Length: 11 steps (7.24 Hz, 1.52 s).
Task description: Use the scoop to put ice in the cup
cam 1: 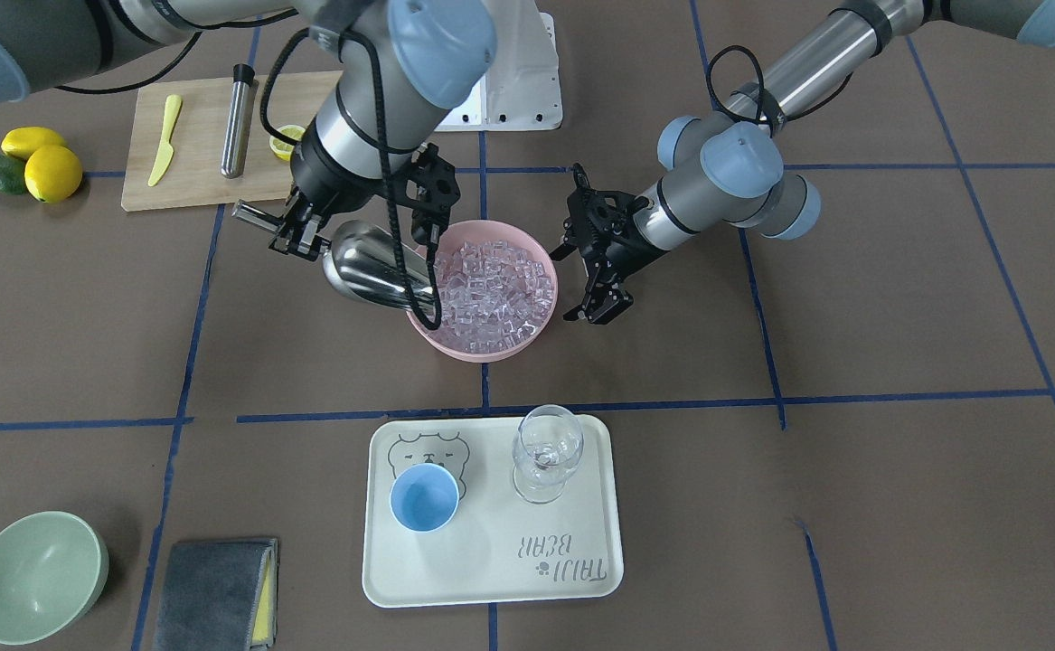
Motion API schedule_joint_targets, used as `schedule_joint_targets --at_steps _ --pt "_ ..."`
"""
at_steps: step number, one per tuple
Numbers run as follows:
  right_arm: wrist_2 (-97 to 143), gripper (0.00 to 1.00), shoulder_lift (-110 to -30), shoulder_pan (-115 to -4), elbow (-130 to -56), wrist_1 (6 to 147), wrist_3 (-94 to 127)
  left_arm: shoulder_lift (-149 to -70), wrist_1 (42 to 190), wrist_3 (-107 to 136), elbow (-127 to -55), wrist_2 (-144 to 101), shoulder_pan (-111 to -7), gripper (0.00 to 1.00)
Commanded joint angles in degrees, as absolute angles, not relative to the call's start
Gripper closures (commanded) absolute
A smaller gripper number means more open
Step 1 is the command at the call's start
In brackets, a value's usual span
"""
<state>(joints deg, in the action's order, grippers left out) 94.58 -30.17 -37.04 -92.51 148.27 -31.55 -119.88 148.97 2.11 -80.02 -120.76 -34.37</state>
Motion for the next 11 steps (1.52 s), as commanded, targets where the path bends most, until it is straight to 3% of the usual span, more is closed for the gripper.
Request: schedule_joint_targets --at_steps 1,11 --pt "89.9 1.00 -28.3 -33.7 -89.3 150.4 -31.6 -120.0 149.1 2.1 -80.1 -120.8 -34.4 0.00" --pt "85.8 1.00 -28.4 -30.6 -85.6 150.2 -33.3 -120.1 149.4 2.1 -79.9 -120.8 -34.4 0.00"
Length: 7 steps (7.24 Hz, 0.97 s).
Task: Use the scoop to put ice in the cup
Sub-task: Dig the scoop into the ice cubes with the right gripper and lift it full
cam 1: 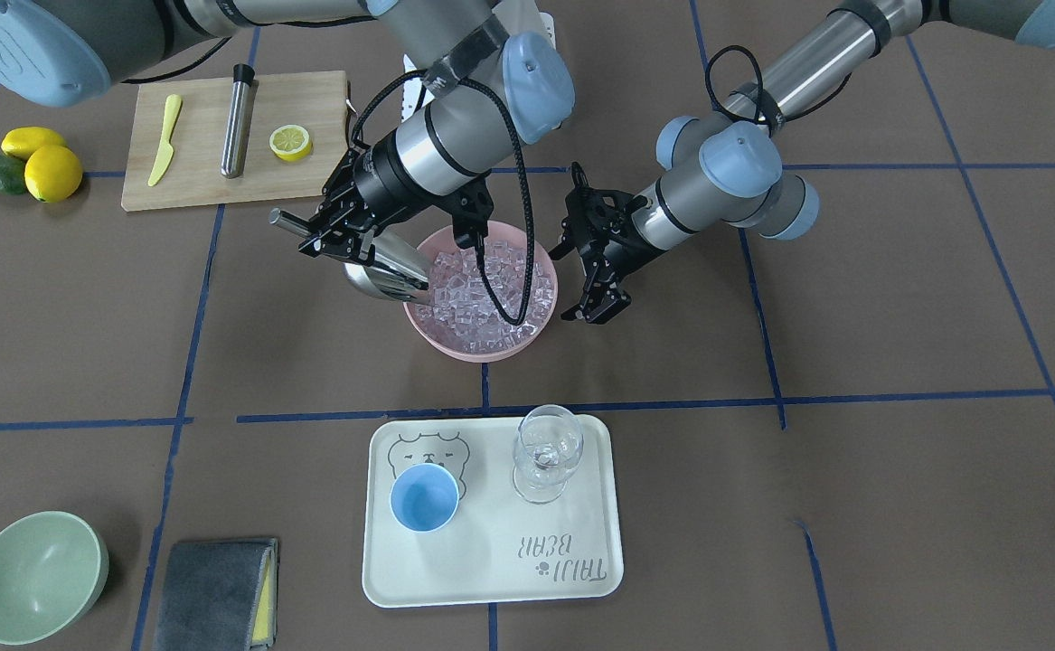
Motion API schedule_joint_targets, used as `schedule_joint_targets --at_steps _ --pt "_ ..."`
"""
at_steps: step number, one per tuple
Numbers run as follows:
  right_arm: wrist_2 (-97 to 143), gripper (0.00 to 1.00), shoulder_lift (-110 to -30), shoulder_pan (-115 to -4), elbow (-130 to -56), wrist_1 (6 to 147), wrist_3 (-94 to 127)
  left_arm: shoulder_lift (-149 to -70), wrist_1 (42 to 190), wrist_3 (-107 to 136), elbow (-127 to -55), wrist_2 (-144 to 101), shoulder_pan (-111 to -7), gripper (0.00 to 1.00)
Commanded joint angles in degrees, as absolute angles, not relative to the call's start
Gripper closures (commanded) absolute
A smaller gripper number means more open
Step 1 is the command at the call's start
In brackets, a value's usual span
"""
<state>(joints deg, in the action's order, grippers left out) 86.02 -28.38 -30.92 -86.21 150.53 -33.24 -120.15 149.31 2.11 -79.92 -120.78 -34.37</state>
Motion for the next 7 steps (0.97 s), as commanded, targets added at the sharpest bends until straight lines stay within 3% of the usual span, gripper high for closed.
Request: schedule_joint_targets --at_steps 1,7 --pt "85.1 1.00 -28.4 -30.0 -85.0 149.2 -33.2 -120.3 149.5 2.1 -79.9 -120.8 -34.4 0.00" --pt "85.2 1.00 -28.2 -29.4 -82.5 144.5 -32.7 -120.3 150.7 2.0 -79.9 -120.8 -34.4 0.00"
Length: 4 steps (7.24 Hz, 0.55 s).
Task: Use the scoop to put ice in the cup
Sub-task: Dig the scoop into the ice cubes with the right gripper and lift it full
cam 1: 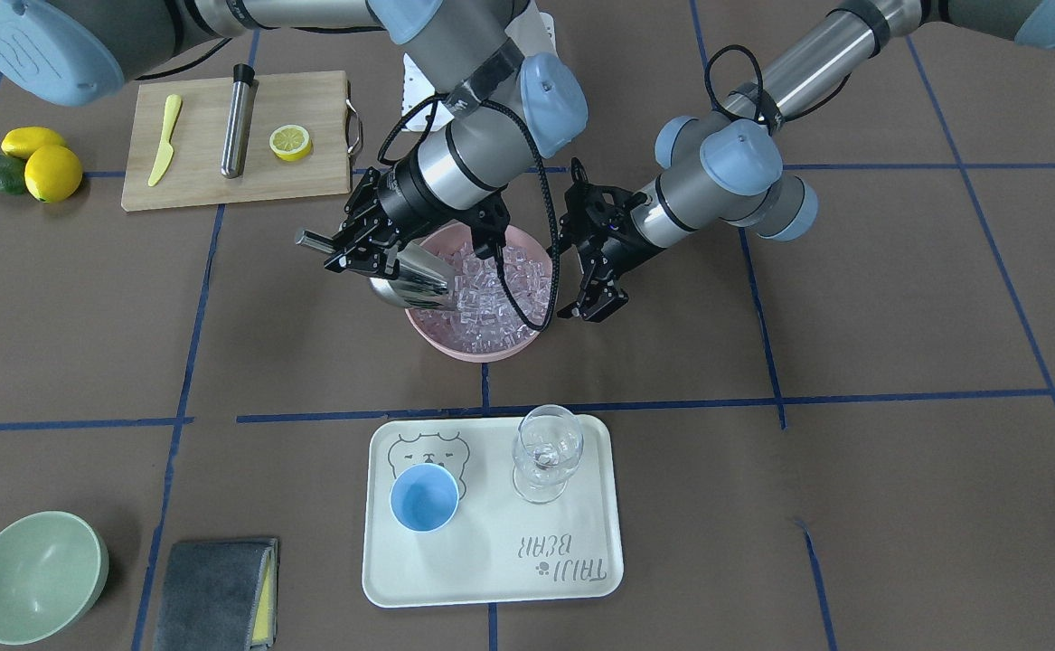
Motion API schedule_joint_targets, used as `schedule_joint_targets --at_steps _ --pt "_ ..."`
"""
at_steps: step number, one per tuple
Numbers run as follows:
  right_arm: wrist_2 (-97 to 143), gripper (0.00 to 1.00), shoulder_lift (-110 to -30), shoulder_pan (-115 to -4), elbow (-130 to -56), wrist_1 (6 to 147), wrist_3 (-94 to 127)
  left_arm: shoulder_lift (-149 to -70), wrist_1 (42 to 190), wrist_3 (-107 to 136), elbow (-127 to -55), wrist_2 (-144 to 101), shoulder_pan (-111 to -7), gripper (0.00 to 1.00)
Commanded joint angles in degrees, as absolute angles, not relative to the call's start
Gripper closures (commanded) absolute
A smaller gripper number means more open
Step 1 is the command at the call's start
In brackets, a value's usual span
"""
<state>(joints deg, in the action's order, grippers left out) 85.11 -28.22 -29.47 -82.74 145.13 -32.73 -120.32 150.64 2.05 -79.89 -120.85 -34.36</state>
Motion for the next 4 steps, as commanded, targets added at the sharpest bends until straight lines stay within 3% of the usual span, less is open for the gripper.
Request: schedule_joint_targets --at_steps 1,4 --pt "85.3 1.00 -28.6 -29.4 -82.5 142.2 -32.5 -120.3 150.7 1.9 -79.9 -120.8 -34.5 0.00" --pt "85.2 1.00 -29.2 -29.0 -82.6 141.2 -32.3 -120.3 150.7 1.8 -79.9 -120.8 -34.5 0.00"
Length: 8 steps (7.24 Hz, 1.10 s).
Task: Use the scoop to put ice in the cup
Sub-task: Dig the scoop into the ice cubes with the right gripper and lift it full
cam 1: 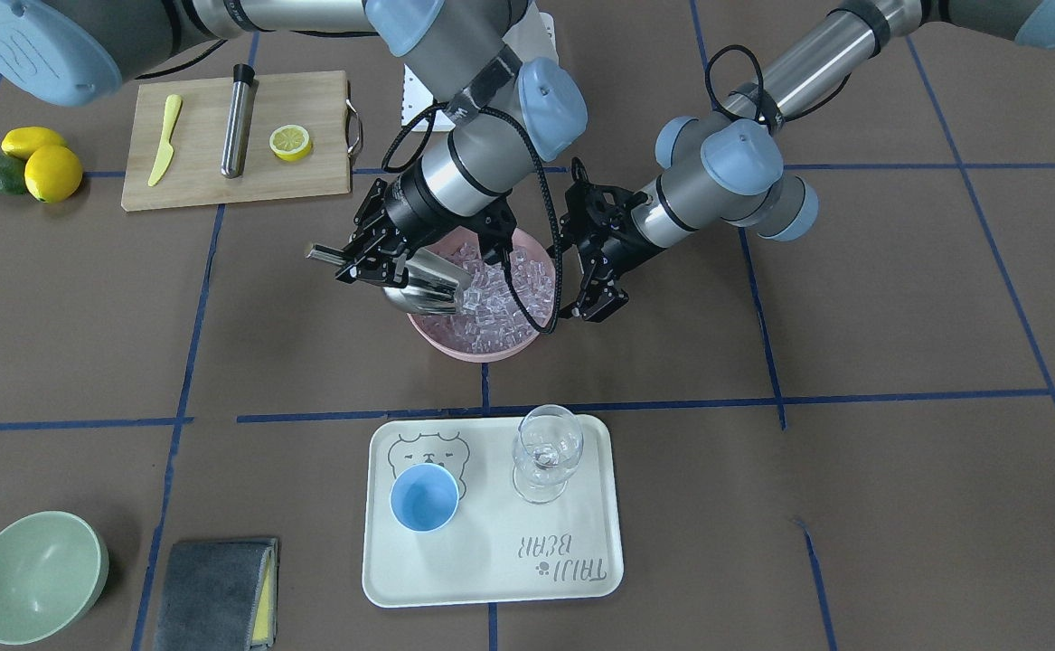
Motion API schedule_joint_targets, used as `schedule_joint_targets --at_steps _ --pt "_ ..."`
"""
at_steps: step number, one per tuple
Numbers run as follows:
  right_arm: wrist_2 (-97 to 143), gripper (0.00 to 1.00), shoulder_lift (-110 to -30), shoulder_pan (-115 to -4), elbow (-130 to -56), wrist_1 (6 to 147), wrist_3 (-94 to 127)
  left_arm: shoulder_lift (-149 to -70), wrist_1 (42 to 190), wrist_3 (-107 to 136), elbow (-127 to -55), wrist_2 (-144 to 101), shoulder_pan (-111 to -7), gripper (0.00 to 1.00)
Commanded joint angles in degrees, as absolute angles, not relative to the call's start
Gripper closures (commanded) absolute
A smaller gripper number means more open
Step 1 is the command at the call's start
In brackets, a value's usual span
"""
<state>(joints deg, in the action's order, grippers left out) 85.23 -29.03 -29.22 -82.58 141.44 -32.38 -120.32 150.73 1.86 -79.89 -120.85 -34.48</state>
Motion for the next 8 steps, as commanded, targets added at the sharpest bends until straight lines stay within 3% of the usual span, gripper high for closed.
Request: schedule_joint_targets --at_steps 1,5,8 --pt "85.3 1.00 -29.1 -28.9 -82.6 141.0 -32.3 -120.3 150.7 1.8 -79.9 -120.8 -34.7 0.00" --pt "85.5 1.00 -32.6 -28.4 -83.6 133.6 -32.1 -120.3 150.7 1.8 -79.9 -120.8 -35.0 0.00" --pt "86.7 1.00 -39.1 -29.4 -89.5 126.8 -32.2 -120.3 150.7 1.7 -79.9 -120.8 -35.2 0.00"
